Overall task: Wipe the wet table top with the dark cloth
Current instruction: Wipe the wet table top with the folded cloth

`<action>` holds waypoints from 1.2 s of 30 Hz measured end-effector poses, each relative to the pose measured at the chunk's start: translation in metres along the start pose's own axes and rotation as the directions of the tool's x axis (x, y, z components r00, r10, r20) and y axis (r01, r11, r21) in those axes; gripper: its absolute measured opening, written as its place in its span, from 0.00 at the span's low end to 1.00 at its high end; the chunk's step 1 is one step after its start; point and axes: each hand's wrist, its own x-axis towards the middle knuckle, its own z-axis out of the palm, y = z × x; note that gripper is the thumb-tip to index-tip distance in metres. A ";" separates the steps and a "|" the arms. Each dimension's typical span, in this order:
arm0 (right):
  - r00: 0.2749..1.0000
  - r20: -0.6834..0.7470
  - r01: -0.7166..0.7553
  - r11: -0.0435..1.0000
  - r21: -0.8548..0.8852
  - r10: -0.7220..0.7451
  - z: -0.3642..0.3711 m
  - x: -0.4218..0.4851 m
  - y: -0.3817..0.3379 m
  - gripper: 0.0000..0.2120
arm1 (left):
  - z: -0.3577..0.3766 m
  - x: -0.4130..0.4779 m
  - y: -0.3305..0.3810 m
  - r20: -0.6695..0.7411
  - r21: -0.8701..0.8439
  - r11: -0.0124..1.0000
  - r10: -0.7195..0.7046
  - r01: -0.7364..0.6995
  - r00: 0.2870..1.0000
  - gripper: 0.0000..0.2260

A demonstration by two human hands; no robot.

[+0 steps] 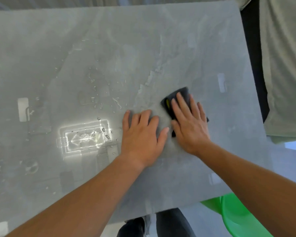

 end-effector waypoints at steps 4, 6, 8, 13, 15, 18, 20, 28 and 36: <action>0.980 0.072 0.192 0.980 -0.048 -0.188 -0.007 0.014 0.030 0.28 | -0.006 0.009 0.008 0.017 -0.032 0.997 -0.073 0.073 0.997 0.25; 0.990 0.035 0.140 0.989 -0.043 -0.139 -0.019 0.054 0.044 0.28 | -0.009 0.017 0.006 -0.009 -0.069 0.994 -0.081 0.080 0.997 0.25; 0.999 -0.032 -0.020 0.999 0.029 0.021 -0.031 0.097 0.051 0.28 | -0.012 0.029 0.001 -0.063 -0.100 0.992 -0.078 0.071 0.995 0.23; 0.996 -0.078 0.043 0.999 0.021 -0.041 -0.021 0.083 0.028 0.28 | -0.019 0.075 -0.006 -0.052 -0.018 0.994 -0.106 0.105 0.993 0.25; 0.957 0.012 0.291 0.956 -0.046 -0.290 -0.019 0.060 0.038 0.28 | -0.024 0.097 -0.009 -0.009 0.043 0.990 -0.133 0.134 0.991 0.29; 0.944 0.048 0.329 0.943 -0.044 -0.327 -0.032 0.093 0.066 0.28 | -0.031 0.124 -0.018 0.053 0.123 0.979 -0.171 0.163 0.984 0.31; 0.992 -0.030 0.125 0.992 0.004 -0.124 -0.045 0.140 0.073 0.28 | -0.033 0.132 -0.023 0.069 0.154 0.973 -0.182 0.170 0.981 0.31; 0.966 -0.010 0.259 0.966 -0.026 -0.259 -0.040 0.140 0.044 0.28 | -0.033 0.133 -0.023 0.088 0.153 0.972 -0.192 0.177 0.978 0.30; 0.990 -0.076 -0.108 0.988 0.107 0.116 -0.069 0.244 0.066 0.28 | -0.033 0.133 -0.027 0.059 0.130 0.977 -0.175 0.167 0.983 0.27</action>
